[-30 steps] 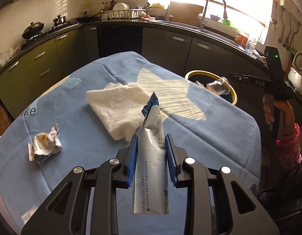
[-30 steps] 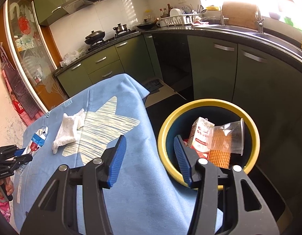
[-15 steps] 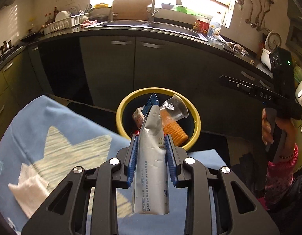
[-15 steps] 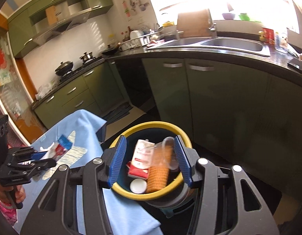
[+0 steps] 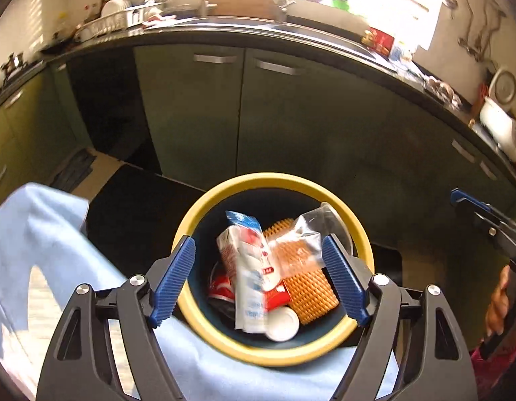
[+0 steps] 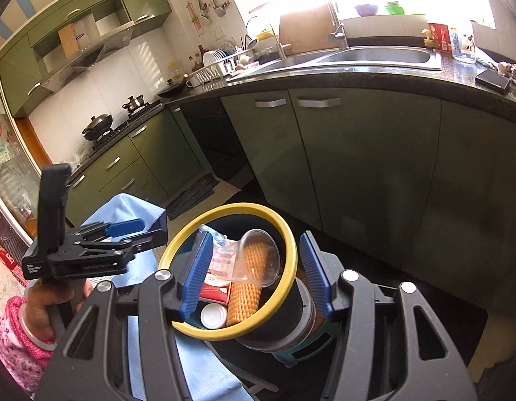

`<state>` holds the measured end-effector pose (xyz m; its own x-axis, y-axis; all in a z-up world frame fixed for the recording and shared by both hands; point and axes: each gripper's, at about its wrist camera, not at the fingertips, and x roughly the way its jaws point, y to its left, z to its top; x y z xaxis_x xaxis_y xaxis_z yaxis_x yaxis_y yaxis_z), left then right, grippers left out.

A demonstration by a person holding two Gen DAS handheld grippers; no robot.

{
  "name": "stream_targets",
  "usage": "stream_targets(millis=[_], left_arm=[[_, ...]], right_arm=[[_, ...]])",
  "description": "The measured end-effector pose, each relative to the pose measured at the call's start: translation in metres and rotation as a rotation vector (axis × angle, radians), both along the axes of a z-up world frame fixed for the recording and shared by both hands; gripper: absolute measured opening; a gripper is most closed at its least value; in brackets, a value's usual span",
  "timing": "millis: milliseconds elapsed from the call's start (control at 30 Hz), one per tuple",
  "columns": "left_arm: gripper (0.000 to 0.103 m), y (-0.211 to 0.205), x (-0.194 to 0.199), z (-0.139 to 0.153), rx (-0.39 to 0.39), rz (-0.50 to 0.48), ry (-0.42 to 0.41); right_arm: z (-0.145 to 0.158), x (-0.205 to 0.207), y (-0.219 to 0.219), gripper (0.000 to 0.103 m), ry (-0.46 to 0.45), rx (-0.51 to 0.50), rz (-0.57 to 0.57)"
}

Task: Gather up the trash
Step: 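Move the right gripper to the white tissue and close on it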

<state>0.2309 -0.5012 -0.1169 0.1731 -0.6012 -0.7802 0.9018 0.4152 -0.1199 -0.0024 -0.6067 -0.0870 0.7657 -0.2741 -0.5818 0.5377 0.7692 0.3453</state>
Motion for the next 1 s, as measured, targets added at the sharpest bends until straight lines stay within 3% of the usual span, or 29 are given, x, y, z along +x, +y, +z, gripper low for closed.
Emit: stream_targets(millis=[167, 300, 533, 700, 867, 1000], left_arm=[[0.084, 0.075, -0.006, 0.019, -0.1, 0.09, -0.049], [0.089, 0.168, -0.01, 0.033, -0.184, 0.21, -0.073], [0.092, 0.33, 0.004, 0.044, -0.214, 0.537, -0.169], [0.093, 0.427, 0.026, 0.029, -0.205, 0.79, -0.135], [0.093, 0.483, 0.026, 0.011, -0.187, 0.944, -0.097], [0.095, 0.496, 0.02, 0.005, -0.172, 0.972, -0.103]], right_arm=[[-0.003, 0.009, 0.007, 0.052, 0.009, 0.001, 0.028], [-0.007, 0.028, 0.025, 0.053, 0.03, 0.002, 0.079], [-0.005, 0.071, 0.079, 0.054, 0.064, -0.012, 0.218], [-0.004, 0.116, 0.138, 0.055, 0.103, -0.026, 0.377], [-0.006, 0.171, 0.214, 0.057, 0.174, -0.074, 0.576], [-0.005, 0.211, 0.271, 0.057, 0.22, -0.139, 0.711]])
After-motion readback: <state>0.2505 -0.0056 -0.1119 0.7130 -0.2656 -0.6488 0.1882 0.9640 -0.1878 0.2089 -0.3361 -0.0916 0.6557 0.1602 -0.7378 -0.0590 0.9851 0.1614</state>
